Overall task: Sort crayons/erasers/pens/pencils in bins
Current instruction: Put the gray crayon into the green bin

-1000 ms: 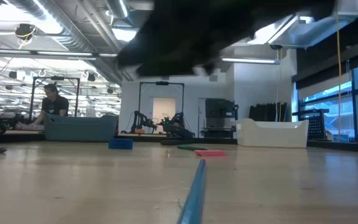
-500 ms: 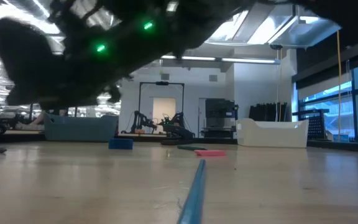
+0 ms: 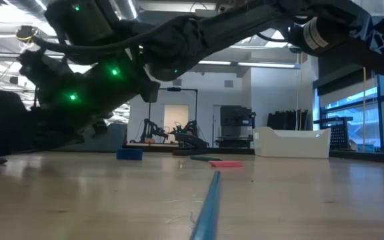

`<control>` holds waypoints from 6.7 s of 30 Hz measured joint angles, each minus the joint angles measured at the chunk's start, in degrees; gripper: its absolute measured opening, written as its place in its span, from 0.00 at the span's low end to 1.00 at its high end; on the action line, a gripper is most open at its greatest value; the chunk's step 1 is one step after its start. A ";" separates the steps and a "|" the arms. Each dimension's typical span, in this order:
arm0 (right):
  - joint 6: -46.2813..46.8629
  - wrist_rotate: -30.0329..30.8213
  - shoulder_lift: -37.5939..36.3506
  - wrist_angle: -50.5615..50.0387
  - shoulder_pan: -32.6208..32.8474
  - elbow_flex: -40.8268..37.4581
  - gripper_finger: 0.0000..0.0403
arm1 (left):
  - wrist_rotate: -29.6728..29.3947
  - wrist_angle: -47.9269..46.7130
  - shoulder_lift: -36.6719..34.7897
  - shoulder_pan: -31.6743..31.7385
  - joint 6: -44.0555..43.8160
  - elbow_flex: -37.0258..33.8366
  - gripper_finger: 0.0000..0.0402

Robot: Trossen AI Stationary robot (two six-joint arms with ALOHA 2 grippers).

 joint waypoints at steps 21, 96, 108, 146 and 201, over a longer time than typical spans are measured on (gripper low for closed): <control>-5.20 -8.27 2.22 0.32 -1.99 0.20 0.17 | 0.78 -2.27 -0.02 12.36 13.84 0.00 0.22; 3.93 -13.80 -45.41 46.57 1.55 -68.98 0.13 | -25.03 4.95 0.15 3.28 2.75 -0.67 0.39; 3.98 -13.86 -45.41 48.70 3.20 -68.98 0.13 | -19.59 30.85 0.11 8.02 16.58 -15.95 0.42; -2.03 -13.89 -45.37 50.45 5.64 -68.93 0.13 | -1.02 63.73 0.02 26.18 54.38 -17.49 0.21; 1.81 -4.86 -45.37 43.39 5.46 -68.93 0.44 | 25.09 15.67 0.50 -7.85 -34.60 -8.48 0.05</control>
